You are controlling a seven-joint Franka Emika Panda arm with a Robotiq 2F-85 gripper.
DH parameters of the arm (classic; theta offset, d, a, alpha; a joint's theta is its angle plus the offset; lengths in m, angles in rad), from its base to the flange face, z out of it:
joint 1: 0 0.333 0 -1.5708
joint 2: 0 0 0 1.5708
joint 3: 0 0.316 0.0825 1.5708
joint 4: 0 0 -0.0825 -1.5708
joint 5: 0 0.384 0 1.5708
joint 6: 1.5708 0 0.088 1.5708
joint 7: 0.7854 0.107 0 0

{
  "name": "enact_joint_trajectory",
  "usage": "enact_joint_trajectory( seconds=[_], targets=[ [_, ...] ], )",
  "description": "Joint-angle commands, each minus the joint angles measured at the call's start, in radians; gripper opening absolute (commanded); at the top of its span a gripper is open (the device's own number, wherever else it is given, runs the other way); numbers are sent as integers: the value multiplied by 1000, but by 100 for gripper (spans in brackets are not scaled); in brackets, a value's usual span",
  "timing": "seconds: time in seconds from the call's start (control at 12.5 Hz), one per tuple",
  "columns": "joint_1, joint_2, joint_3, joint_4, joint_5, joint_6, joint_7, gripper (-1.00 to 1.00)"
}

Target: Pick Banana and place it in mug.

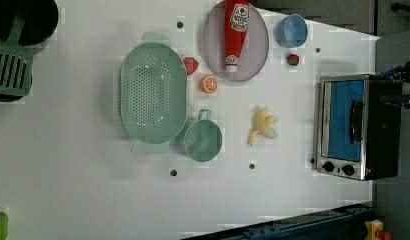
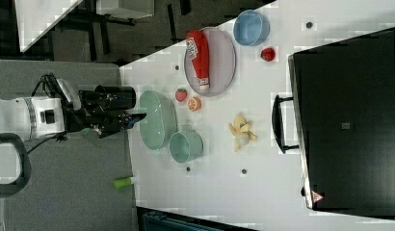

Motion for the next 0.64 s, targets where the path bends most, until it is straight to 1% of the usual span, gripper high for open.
enact_joint_trajectory(
  seconds=[0.08,0.24,0.48,0.64],
  targets=[
    [17,-250,-80,-222,14,-78,-8,57],
    [17,-249,-79,-230,14,-77,-8,99],
    [20,-226,-75,-261,14,-60,-14,100],
    [23,-191,-74,-303,14,7,-78,100]
  ],
)
